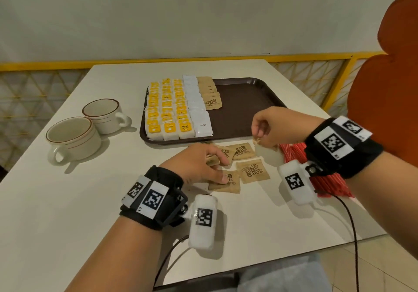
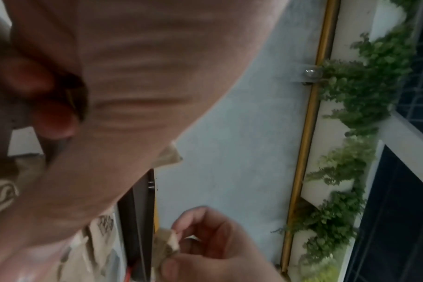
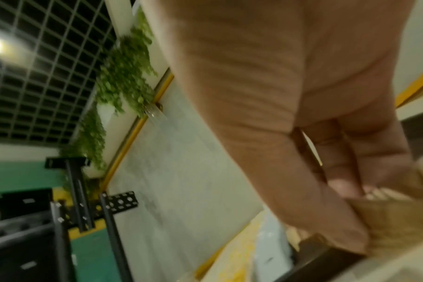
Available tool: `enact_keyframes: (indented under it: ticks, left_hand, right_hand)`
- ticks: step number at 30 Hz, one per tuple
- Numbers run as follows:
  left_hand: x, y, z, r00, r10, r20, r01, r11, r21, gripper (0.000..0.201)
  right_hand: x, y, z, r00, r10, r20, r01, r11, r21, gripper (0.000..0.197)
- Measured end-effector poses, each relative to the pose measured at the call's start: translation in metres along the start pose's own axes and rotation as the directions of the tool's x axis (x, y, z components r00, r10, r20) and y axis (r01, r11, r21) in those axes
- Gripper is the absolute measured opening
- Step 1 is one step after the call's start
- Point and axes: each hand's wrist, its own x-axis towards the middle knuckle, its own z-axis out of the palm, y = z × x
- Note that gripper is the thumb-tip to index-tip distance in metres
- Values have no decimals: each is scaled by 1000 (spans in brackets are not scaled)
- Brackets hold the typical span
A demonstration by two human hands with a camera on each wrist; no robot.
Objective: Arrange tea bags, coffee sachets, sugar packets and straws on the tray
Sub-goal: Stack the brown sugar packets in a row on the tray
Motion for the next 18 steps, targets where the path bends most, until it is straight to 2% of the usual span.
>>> enact_keyframes:
  ticks: [2, 6, 10, 18]
  left_hand:
    - [2, 0, 3, 1000, 16, -6, -16, 996, 93, 33]
    - [5, 1, 8, 999, 29, -23, -24, 978, 209, 32]
    - [5, -1, 6, 999, 28, -26, -22, 979, 205, 31]
    - [5, -3, 5, 999, 2, -41, 5, 984, 176, 35]
  right_hand:
    - [-13, -12, 0, 997, -71, 39, 67, 994, 91, 20]
    - [-24, -20, 34, 975, -126, 182, 129, 992, -6, 22]
    - [-21, -8, 37, 991, -93, 96, 91, 996, 24, 34]
    - [-15, -7, 41, 988, 15, 151, -9, 999, -38, 53]
